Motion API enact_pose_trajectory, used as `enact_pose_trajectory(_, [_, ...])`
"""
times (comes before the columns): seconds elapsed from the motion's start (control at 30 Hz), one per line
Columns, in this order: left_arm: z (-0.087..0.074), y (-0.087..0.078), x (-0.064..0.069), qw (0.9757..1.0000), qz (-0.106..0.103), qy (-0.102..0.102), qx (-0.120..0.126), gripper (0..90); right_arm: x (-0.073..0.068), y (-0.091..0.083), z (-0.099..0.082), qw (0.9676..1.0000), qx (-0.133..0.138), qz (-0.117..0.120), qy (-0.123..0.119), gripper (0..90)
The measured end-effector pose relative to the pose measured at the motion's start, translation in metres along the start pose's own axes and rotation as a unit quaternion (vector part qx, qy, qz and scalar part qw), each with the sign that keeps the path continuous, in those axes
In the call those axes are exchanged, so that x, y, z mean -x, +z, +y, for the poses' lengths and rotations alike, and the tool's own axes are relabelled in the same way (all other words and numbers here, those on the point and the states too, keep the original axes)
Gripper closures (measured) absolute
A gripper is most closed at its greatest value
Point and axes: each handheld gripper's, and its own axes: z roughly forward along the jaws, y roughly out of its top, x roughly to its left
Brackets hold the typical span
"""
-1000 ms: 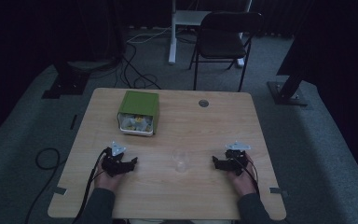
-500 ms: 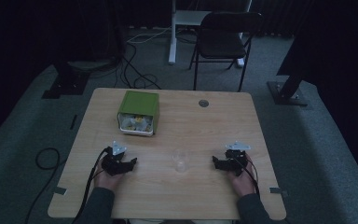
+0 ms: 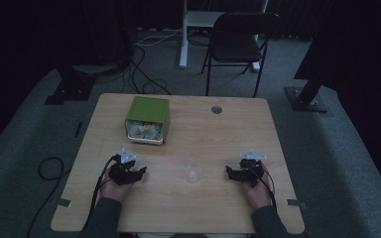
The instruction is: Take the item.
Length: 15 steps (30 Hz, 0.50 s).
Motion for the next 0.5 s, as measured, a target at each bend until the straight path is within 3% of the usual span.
enact_pose_trajectory(0.5, [0.0090, -0.0081, 0.0028, 0.9998, -0.008, 0.014, 0.010, 46.3, 0.0000, 0.0000, 0.0000, 1.0000, 0.000, 0.000, 0.000, 13.4])
